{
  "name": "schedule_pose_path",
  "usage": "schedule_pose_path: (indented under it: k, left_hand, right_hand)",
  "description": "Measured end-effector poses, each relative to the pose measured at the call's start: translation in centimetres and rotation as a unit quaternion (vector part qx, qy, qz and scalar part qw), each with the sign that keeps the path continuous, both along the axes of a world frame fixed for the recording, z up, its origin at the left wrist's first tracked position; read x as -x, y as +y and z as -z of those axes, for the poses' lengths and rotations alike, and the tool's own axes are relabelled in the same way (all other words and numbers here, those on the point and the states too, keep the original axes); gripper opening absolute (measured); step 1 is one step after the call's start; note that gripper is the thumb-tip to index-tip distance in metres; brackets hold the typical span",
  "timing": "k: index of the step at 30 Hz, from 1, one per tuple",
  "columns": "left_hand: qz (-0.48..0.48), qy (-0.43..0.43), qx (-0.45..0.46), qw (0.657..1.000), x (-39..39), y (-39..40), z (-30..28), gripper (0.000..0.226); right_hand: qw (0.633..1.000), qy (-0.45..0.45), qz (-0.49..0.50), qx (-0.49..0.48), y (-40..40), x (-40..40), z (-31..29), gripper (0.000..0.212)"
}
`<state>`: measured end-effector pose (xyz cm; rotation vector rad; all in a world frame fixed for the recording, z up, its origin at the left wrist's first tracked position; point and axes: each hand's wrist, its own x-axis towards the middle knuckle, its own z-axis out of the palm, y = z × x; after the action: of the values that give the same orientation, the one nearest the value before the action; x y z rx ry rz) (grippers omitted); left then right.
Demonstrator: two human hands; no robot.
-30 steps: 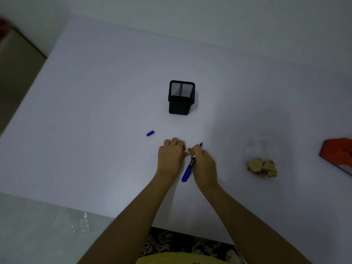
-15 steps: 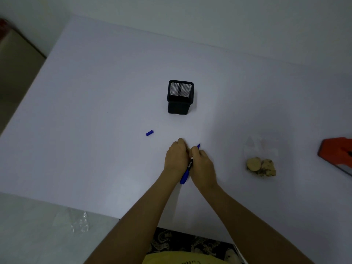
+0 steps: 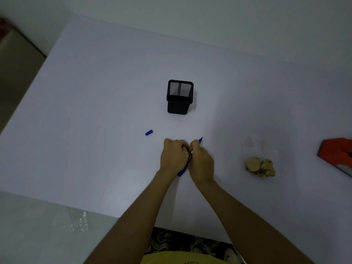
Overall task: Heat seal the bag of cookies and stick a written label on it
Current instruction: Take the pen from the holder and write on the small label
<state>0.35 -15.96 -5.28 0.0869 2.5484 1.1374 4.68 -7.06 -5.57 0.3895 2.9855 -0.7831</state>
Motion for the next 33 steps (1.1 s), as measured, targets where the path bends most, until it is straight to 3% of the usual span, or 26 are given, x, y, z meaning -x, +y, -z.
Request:
schedule_pose_path:
  k: [6, 8, 11, 16, 18, 21, 24, 26, 30, 33]
  left_hand:
    - [0.0, 0.017, -0.018, 1.0, 0.8, 0.0, 0.6, 0.032]
    - [-0.003, 0.01, -0.031, 0.999, 1.0, -0.2, 0.5, 0.03]
    - [-0.008, -0.052, -0.095, 0.994, 1.4, -0.9, 0.1, 0.028]
    - [-0.03, -0.119, -0.14, 0.983, 2.2, -2.5, -0.1, 0.017]
    - [-0.032, -0.108, -0.115, 0.987, 2.2, -2.7, 0.1, 0.013]
    - [-0.027, -0.047, -0.063, 0.997, 2.0, -2.3, 0.5, 0.015]
    - [-0.017, 0.016, -0.022, 0.999, 1.6, -1.9, 0.9, 0.017]
    - [-0.01, 0.045, -0.001, 0.999, 1.3, -1.7, 1.2, 0.018]
    - [-0.006, 0.082, 0.019, 0.996, 1.0, -1.8, 1.9, 0.011]
    - [-0.003, 0.117, 0.031, 0.993, 0.5, -2.4, 2.5, 0.023]
  right_hand:
    - [0.999, -0.012, 0.007, 0.035, 0.3, 0.8, -0.7, 0.027]
    - [0.999, -0.002, 0.01, 0.038, 0.2, 1.0, -1.1, 0.023]
    - [0.984, 0.024, 0.127, 0.126, 0.0, 1.8, -1.3, 0.024]
    - [0.95, 0.036, 0.206, 0.232, -0.1, 2.6, -1.2, 0.035]
    - [0.955, 0.021, 0.187, 0.229, -0.3, 2.2, -0.9, 0.027]
    - [0.979, 0.038, 0.143, 0.141, -0.9, 1.9, -0.8, 0.021]
    - [0.995, 0.037, 0.028, 0.092, -1.0, 1.4, 0.2, 0.022]
    - [0.994, 0.012, -0.03, 0.105, -0.8, 1.3, 0.2, 0.016]
    - [0.992, 0.029, -0.081, 0.096, 0.1, 1.9, 0.2, 0.026]
    - [0.991, 0.016, -0.101, 0.082, 0.6, 2.3, 0.3, 0.024]
